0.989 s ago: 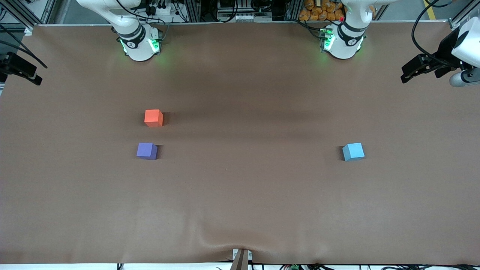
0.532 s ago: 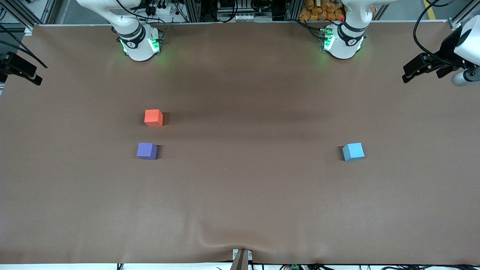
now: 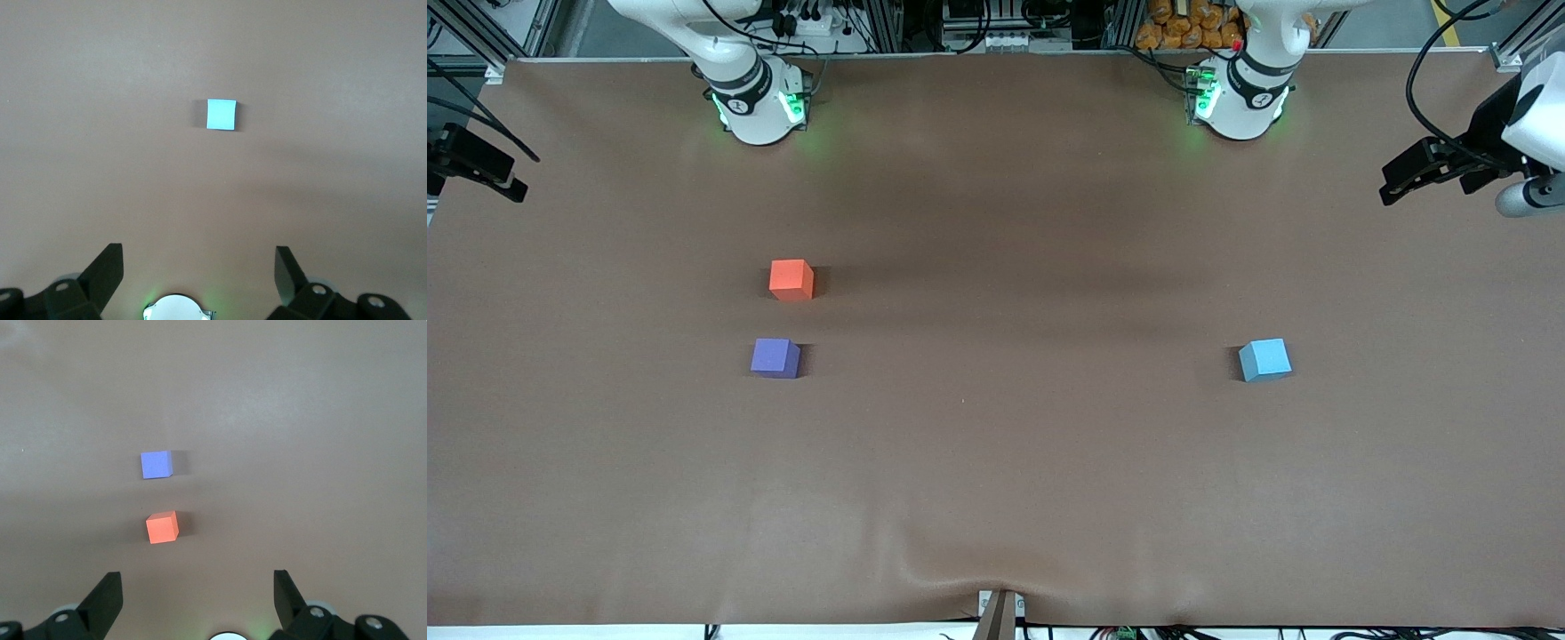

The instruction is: Place blue block between orange and purple blocks

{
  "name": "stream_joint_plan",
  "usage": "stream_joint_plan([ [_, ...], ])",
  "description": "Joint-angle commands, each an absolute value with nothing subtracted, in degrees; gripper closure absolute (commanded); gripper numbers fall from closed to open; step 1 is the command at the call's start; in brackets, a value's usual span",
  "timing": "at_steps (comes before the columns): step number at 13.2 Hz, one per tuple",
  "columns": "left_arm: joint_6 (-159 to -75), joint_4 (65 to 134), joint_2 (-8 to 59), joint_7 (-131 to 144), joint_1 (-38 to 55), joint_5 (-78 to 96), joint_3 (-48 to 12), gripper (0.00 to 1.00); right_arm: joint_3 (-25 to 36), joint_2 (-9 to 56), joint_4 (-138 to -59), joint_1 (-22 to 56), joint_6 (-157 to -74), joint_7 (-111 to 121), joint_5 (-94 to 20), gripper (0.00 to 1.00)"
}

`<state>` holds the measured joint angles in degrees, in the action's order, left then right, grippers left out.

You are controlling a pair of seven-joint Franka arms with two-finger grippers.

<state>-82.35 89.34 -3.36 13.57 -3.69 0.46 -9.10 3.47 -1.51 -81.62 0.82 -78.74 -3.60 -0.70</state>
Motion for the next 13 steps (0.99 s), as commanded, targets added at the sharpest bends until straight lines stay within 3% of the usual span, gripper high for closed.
stream_joint_plan([
  [1,-80.95,87.54,-2.81,12.75,-4.22,0.35,-9.23,0.00,2.64,-0.97,-80.51,-0.53,-78.49,-3.16,-1.67,0.00],
  [6,-81.04,87.80,-2.46,12.74,-5.27,0.26,-9.32,0.00,2.72,-0.97,-80.51,-0.62,-78.40,-3.08,-1.67,0.00],
  [9,-82.96,88.07,2.26,12.83,-5.19,0.09,-9.32,0.00,2.72,-0.97,-80.42,-0.70,-78.40,-3.16,-1.67,0.00],
  [13,-91.64,89.20,8.95,13.54,-4.83,-0.18,-9.40,0.00,2.72,-0.97,-80.42,-0.70,-78.49,-3.16,-1.67,0.00],
])
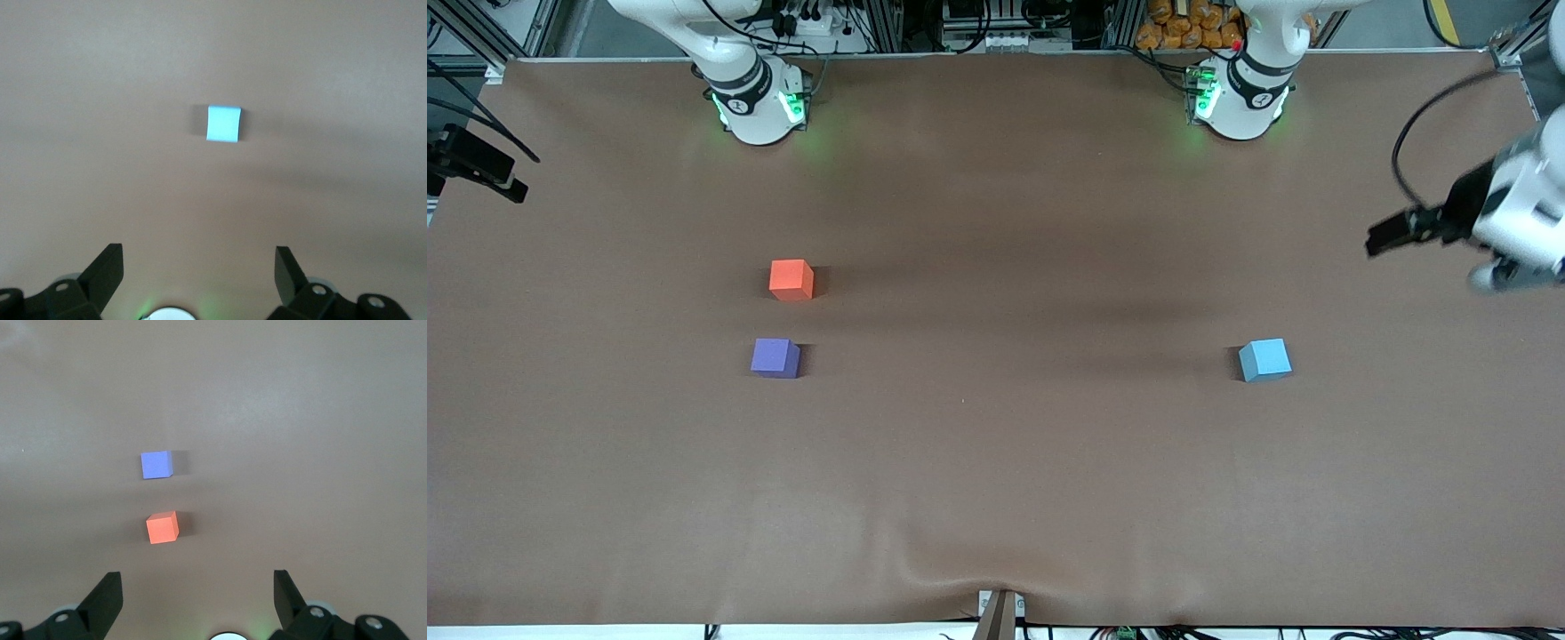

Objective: Place blue block between orange and purple blocks
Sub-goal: 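Reach the left gripper down over the light blue cube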

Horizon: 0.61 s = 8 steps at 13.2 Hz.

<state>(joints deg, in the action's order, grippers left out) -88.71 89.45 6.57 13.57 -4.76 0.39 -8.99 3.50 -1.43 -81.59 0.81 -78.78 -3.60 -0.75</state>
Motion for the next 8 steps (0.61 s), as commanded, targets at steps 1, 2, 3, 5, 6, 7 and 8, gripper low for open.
stream_joint_plan([
  [1,-94.11,90.08,9.66,13.54,-4.75,-0.26,-9.40,0.00,2.72,-0.97,-80.42,-0.70,-78.40,-3.16,-1.67,0.00],
  [2,-95.70,90.44,10.71,13.54,-4.75,-0.26,-9.40,0.00,2.72,-0.97,-80.42,-0.70,-78.40,-3.16,-1.67,0.00],
  [3,-96.67,90.61,11.94,13.54,-4.57,-0.18,-9.49,0.00,2.72,-0.97,-80.42,-0.70,-78.40,-3.16,-1.67,0.00],
  [5,-99.47,92.80,12.48,13.54,-4.14,-0.18,-10.10,0.00,2.72,-0.97,-80.51,-0.62,-78.40,-3.16,-1.67,0.00],
  [6,-101.41,94.20,12.48,13.54,-3.52,-0.18,-10.37,0.00,2.72,-0.97,-80.42,-0.70,-78.40,-3.08,-1.67,0.00],
  [7,-102.99,96.57,12.48,14.49,-3.08,-1.05,-10.37,0.00,2.72,-0.97,-80.51,-0.79,-78.40,-3.08,-1.67,0.00],
  [8,-106.84,99.99,12.31,16.16,-3.51,-2.79,-10.72,0.00,2.72,-0.97,-80.42,-0.97,-78.40,-3.08,-1.67,0.00],
])
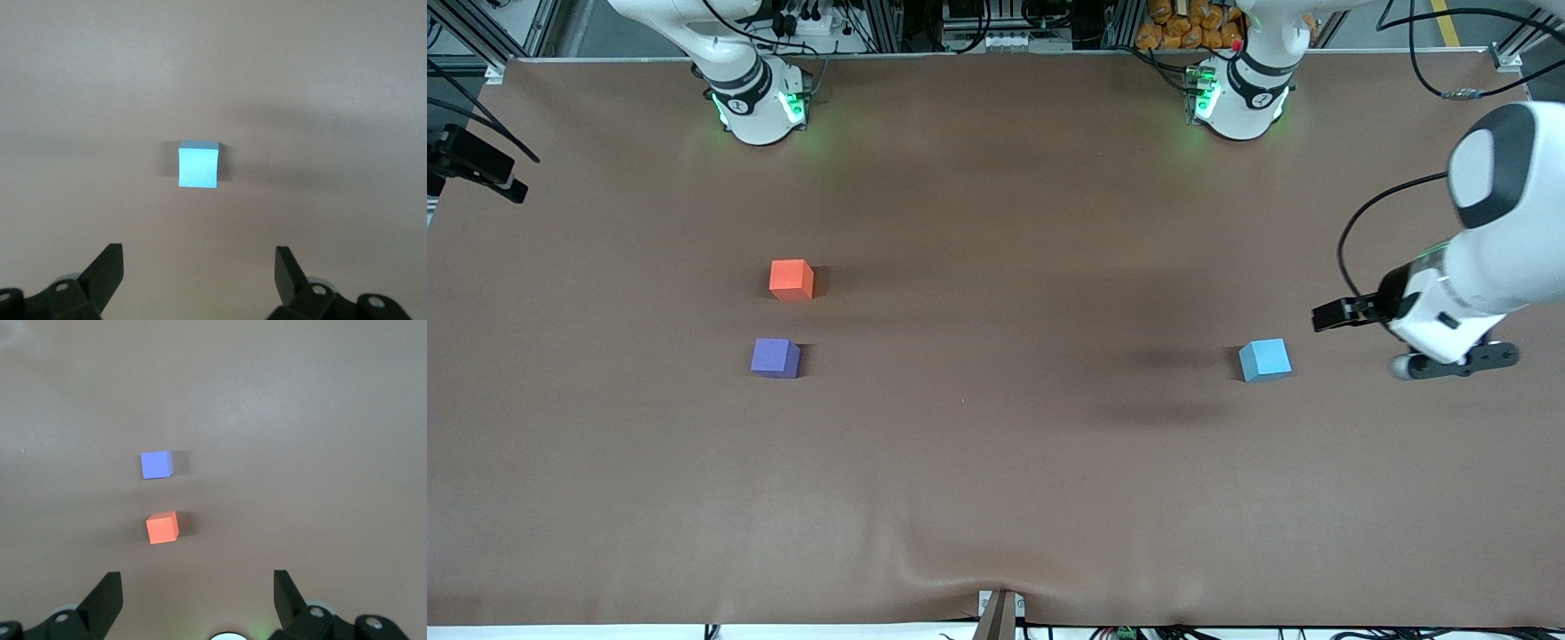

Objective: Place blue block between orange and purple blocks
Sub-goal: 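Reach the left gripper down over the light blue cube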

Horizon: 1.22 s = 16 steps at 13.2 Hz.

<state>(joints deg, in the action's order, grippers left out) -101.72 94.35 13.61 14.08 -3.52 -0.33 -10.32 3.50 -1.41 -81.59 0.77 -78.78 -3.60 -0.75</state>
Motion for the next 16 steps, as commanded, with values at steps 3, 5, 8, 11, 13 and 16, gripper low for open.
stream_joint_plan([
  [3,-119.22,114.65,9.23,17.66,-3.51,-2.72,-10.99,0.00,2.64,-0.97,-80.51,-0.88,-78.49,-3.16,-1.67,0.00],
  [5,-128.28,121.87,8.96,17.75,-4.39,-2.72,-10.99,0.00,2.72,-0.97,-80.42,-1.05,-78.40,-3.08,-1.67,0.00],
  [8,-138.93,129.27,9.67,17.67,-5.53,-2.72,-10.99,0.00,2.72,-0.97,-80.42,-0.97,-78.40,-3.08,-1.76,0.00],
  [11,-141.05,129.90,10.89,17.40,-5.71,-3.16,-10.90,0.00,2.64,-0.97,-80.42,-1.05,-78.40,-3.16,-1.76,0.00],
  [13,-143.16,129.82,12.38,17.40,-5.80,-3.16,-10.81,0.00,2.72,-0.97,-80.42,-0.97,-78.40,-3.08,-1.67,0.00],
  [16,-150.17,129.47,17.20,17.40,-5.80,-3.16,-10.64,0.00,2.72,-0.97,-80.42,-1.05,-78.31,-3.08,-1.76,0.00],
])
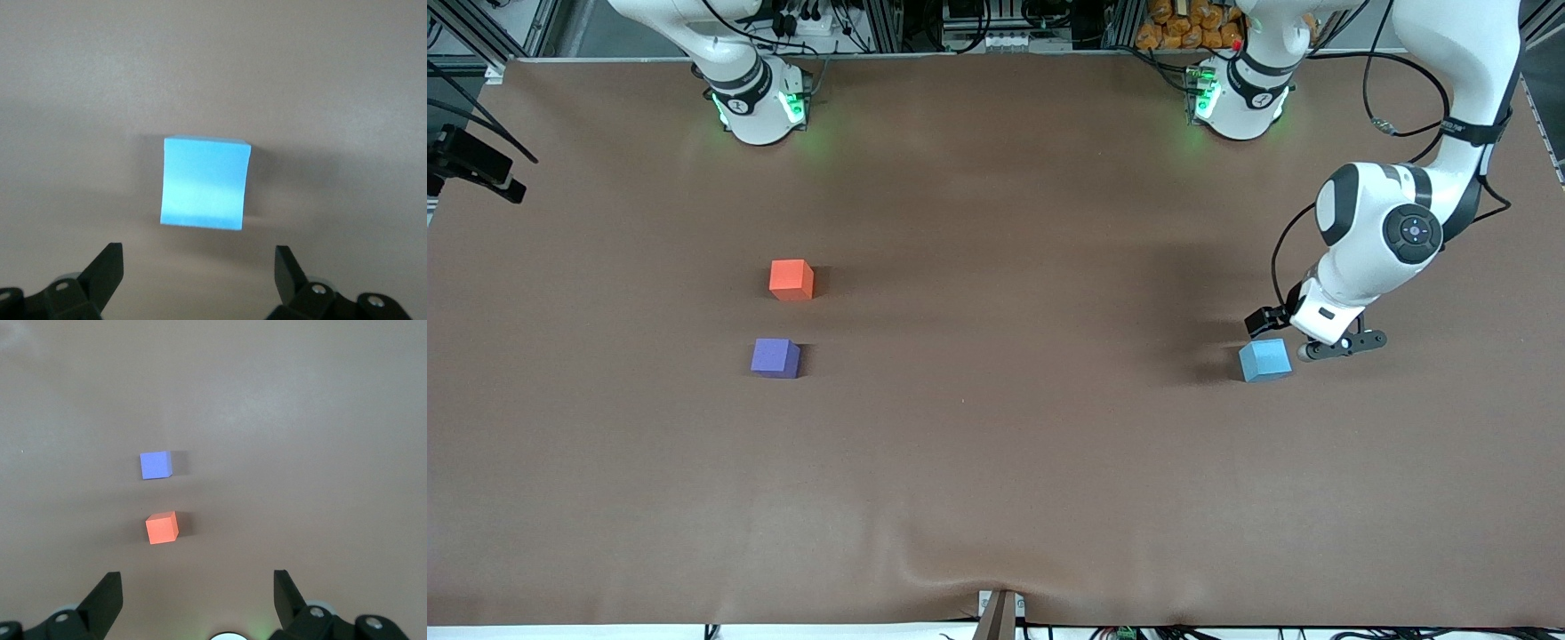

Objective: Place blue block between orange and purple blocks
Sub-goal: 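Reach the left gripper down over the light blue cube, then close the left gripper on the light blue cube and lift it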

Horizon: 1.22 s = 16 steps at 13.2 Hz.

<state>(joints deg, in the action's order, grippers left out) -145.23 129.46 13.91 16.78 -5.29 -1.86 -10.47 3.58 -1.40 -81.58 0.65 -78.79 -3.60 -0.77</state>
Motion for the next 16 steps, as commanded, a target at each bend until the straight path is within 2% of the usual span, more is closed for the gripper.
stream_joint_plan([
  [1,-153.34,129.55,18.97,17.58,-5.80,-3.16,-10.63,0.00,2.72,-0.97,-80.42,-1.05,-78.31,-3.08,-1.76,0.00],
  [16,-154.42,127.18,22.41,16.61,-6.94,-3.52,-10.20,0.00,2.64,-0.97,-80.42,-0.97,-78.40,-3.16,-1.76,0.00],
])
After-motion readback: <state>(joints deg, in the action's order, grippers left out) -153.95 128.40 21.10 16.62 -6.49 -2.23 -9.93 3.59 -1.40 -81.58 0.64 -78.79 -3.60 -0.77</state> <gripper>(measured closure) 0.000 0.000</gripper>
